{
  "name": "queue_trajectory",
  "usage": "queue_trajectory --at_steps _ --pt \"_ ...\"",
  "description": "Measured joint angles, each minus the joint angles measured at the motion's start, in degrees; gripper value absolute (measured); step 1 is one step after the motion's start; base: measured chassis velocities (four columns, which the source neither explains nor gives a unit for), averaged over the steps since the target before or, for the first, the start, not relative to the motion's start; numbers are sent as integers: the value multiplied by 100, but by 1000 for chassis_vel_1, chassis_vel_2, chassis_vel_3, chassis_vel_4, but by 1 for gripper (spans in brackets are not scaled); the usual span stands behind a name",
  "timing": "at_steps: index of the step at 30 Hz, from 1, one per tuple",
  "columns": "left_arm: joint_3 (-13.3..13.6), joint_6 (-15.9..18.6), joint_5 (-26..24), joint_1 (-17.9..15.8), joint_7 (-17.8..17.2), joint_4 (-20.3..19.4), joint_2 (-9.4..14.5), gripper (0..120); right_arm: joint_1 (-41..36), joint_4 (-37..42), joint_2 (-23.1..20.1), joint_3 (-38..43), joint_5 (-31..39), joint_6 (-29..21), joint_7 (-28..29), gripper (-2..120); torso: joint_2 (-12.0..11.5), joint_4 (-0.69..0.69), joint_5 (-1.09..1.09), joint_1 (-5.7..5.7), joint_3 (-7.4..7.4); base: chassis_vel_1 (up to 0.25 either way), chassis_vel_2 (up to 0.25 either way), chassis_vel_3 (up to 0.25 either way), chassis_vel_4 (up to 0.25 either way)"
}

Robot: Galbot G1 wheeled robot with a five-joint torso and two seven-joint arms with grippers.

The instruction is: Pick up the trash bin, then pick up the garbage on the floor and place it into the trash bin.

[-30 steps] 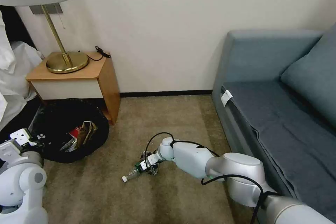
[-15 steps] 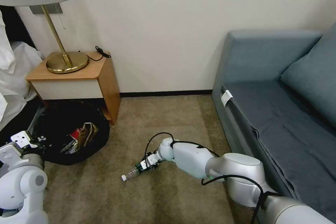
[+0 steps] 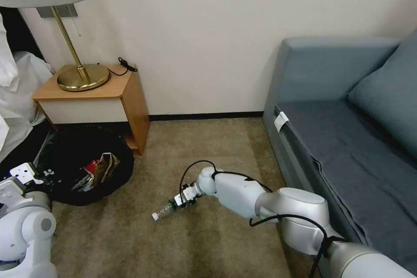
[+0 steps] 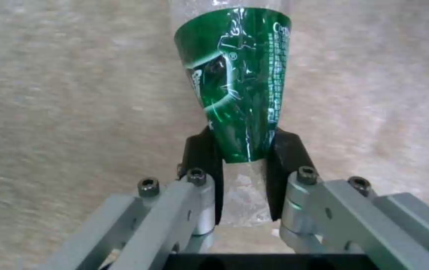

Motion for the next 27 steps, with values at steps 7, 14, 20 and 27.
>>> queue_trajectory --at_steps 7,14,20,27 --pt "28 -3 -9 16 15 48 69 2 265 127 0 624 -110 -56 8 14 0 0 0 0 0 0 0 0 0" --pt "81 -14 4 57 28 48 116 2 617 86 -53 1305 -102 -80 5 14 0 2 0 0 0 0 0 0 0" --pt "141 -14 40 59 39 2 132 2 829 83 -310 1916 -84 -106 0 14 0 -2 1 0 0 0 0 0 0" --pt "255 -11 165 88 51 -54 124 2 1109 481 -442 2700 433 -254 105 14 0 0 0 0 1 0 0 0 0"
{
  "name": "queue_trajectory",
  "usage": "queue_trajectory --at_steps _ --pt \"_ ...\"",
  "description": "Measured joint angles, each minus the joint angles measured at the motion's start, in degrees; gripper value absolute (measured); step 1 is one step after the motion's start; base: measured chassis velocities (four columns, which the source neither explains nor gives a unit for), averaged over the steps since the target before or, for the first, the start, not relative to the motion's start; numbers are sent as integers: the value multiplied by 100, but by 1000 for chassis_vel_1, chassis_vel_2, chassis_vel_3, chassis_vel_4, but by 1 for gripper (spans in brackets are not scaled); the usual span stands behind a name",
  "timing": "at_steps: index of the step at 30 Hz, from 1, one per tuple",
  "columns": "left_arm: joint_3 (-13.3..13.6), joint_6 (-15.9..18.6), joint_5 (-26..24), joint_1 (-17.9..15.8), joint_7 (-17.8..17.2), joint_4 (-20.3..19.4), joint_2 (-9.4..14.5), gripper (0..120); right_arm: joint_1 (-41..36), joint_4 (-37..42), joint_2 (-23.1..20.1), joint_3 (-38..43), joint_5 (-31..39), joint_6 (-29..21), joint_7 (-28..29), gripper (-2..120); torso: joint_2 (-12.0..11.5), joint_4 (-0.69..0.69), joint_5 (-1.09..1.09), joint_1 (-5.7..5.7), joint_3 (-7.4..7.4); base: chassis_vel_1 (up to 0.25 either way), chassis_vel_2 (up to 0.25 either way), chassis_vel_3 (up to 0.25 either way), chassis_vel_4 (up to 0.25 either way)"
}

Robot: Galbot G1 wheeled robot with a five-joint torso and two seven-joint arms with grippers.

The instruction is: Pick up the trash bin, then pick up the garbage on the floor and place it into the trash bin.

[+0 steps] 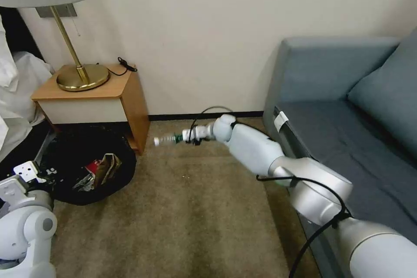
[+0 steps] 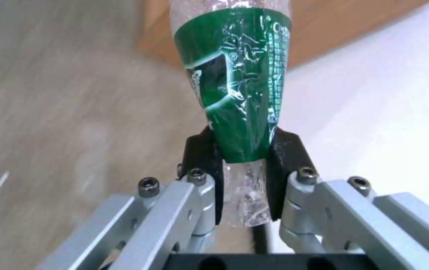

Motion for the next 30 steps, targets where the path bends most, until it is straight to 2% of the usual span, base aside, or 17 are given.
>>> queue_trajectory --at_steps 4,8,9,12,13,16,17,19,30 --pt "90 38 72 -31 9 -53 -10 2 192 400 59 94 379 -130 57 14 0 0 0 0 0 0 0 0 0" --pt "188 73 170 -121 20 -66 -9 2 274 1283 102 -145 1322 -628 130 14 0 0 0 0 0 0 0 0 0" --pt "188 73 170 -121 20 -66 -9 2 274 1283 102 -145 1322 -628 130 14 0 0 0 0 0 0 0 0 0" --pt "230 81 205 -158 39 -71 -12 2 170 1936 115 -482 2381 -1142 474 14 0 1 -1 0 -1 0 0 0 0" --pt "230 81 205 -158 39 -71 -12 2 170 1936 115 -482 2381 -1142 474 14 0 1 -1 0 -1 0 0 0 0" --pt "279 84 250 -203 67 -79 -37 2 -66 2672 163 -797 3963 -1828 1122 14 0 1 -1 0 -1 0 0 0 0" --pt "279 84 250 -203 67 -79 -37 2 -66 2672 163 -797 3963 -1828 1122 14 0 1 -1 0 -1 0 0 0 0" --pt "301 86 272 -241 74 -79 -62 2 -186 2926 172 -940 4426 -2068 1338 14 0 2 -2 0 -1 0 0 0 0" --pt "303 89 282 -312 82 -10 -63 2 -609 3179 63 -1140 4671 -2233 1554 14 0 0 -1 0 -1 0 0 0 0"
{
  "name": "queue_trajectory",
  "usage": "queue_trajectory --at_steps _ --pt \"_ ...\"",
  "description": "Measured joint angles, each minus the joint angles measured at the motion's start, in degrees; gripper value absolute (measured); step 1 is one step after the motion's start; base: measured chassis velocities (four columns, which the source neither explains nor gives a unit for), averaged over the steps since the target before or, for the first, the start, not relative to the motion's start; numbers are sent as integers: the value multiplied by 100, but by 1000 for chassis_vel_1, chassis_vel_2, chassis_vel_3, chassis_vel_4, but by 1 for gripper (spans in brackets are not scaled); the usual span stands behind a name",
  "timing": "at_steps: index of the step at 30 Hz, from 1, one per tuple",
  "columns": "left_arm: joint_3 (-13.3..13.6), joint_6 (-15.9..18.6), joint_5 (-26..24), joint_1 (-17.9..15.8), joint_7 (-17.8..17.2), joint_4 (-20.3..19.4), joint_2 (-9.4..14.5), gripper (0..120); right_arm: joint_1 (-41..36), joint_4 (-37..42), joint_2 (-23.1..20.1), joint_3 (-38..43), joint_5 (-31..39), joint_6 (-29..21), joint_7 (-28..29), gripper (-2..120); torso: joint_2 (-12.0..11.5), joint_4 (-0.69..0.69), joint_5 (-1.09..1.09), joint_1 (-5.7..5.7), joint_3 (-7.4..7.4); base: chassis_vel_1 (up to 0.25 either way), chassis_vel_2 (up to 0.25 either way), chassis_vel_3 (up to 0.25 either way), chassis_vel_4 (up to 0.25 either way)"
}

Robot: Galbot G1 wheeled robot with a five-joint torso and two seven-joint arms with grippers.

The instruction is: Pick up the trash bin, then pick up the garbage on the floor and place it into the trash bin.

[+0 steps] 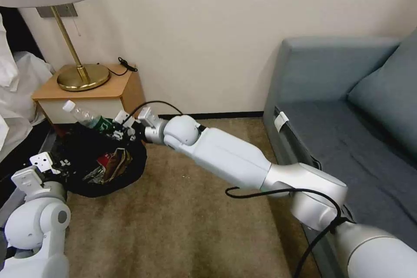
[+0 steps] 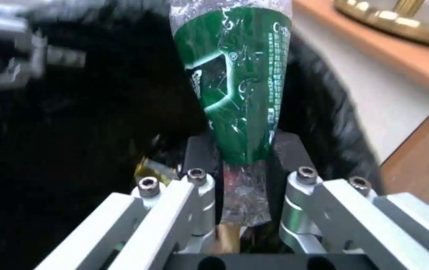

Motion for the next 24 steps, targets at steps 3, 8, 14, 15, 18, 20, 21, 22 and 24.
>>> queue_trajectory --at_steps 3,8,14,15,18,20,21,22,24 --pt "-5 -2 0 -22 3 26 5 2 -75 -14 -42 -69 -101 13 8 14 0 0 1 0 0 0 0 0 0" --pt "-11 -13 0 -62 8 101 8 2 -210 -32 -174 -154 -272 111 46 26 0 -1 1 0 0 0 0 0 0" --pt "7 -19 42 -94 9 126 -37 2 -170 -81 -190 -122 -365 147 70 50 0 0 1 0 0 0 0 0 0" --pt "7 -19 42 -94 9 126 -37 2 -170 -81 -190 -122 -365 147 70 50 0 0 1 0 0 0 0 0 0" --pt "18 -19 69 -102 9 130 -70 2 -168 -18 -230 -122 -374 143 73 63 0 -1 1 0 0 0 0 0 0" --pt "18 -19 77 -103 9 137 -78 2 -174 44 -245 -122 -364 133 80 68 0 -1 1 0 0 0 0 0 0" --pt "17 -19 83 -103 9 140 -84 2 -179 89 -255 -124 -356 123 88 71 0 -1 1 0 0 0 0 0 0" --pt "13 -19 90 -103 6 139 -99 2 -179 179 -274 -130 -346 102 124 78 0 0 1 0 0 0 0 0 0" --pt "11 -19 96 -94 0 121 -129 2 -179 322 -291 -122 -324 62 218 86 -1 0 1 0 0 0 0 0 0"
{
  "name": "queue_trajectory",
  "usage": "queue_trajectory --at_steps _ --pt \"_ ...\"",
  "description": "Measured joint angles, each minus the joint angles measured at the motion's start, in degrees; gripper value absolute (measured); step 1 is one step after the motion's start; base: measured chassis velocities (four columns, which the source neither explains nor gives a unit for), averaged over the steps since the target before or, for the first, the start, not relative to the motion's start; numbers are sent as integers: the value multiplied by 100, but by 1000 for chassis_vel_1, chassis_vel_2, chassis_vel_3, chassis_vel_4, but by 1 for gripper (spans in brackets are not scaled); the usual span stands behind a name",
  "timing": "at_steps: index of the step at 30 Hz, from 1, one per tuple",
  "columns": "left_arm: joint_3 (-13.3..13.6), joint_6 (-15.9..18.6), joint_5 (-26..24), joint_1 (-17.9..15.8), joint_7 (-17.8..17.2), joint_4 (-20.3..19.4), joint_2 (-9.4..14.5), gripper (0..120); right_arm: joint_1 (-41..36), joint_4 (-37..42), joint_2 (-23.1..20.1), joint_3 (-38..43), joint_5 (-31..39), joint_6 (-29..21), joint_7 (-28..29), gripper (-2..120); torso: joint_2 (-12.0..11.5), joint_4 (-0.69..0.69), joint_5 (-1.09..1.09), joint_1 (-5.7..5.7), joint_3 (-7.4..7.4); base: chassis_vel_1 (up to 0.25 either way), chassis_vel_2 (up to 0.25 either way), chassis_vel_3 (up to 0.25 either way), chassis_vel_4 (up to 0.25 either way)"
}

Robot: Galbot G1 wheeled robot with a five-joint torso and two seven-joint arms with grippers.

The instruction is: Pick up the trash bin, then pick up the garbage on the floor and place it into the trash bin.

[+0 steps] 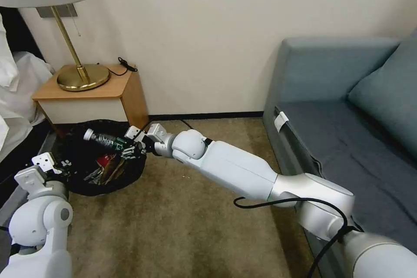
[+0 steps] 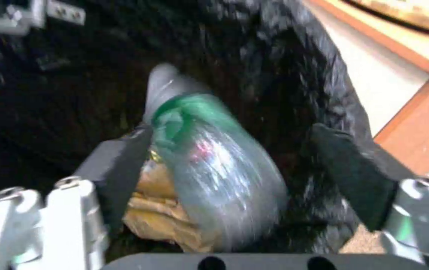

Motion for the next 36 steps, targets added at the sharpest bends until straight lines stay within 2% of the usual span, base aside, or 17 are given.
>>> queue_trajectory --at_steps 1,4,13,16,19,21,23,31,35,36 --pt "0 0 0 0 0 0 0 2 0 0 0 0 0 0 0 86 0 0 0 0 0 0 0 0 0" --pt "-4 0 10 32 -10 -2 -50 2 41 160 -24 167 62 -72 138 98 0 1 0 0 0 0 0 0 0" --pt "-6 74 -412 48 -154 182 -214 2 107 509 -418 967 325 -197 233 100 0 -1 1 0 0 0 0 0 0" --pt "-8 108 -674 26 -229 276 -315 2 30 677 -632 1293 390 -242 255 100 0 0 1 0 0 0 0 0 0" --pt "-46 191 -1146 29 -354 369 -424 2 -159 799 -877 1652 356 -250 258 100 0 -1 2 0 0 0 0 0 0" --pt "-63 197 -1240 38 -370 411 -440 2 -222 823 -929 1747 336 -250 258 100 0 -2 2 0 0 0 0 0 0" --pt "-112 191 -1448 83 -412 615 -451 2 -442 877 -1048 2026 236 -250 256 100 0 -1 2 0 0 0 0 0 0" --pt "-157 55 -1468 101 -426 1175 -449 2 -920 947 -1171 2440 27 -171 191 100 0 0 1 0 0 0 0 0 0" --pt "-129 37 -1493 98 -428 1274 -453 7 -1044 966 -1166 2486 -23 -142 155 100 0 0 1 0 0 0 0 0 0" --pt "-124 29 -1489 98 -428 1298 -461 13 -1096 967 -1160 2509 -48 -128 141 100 0 0 1 0 0 0 0 0 0"
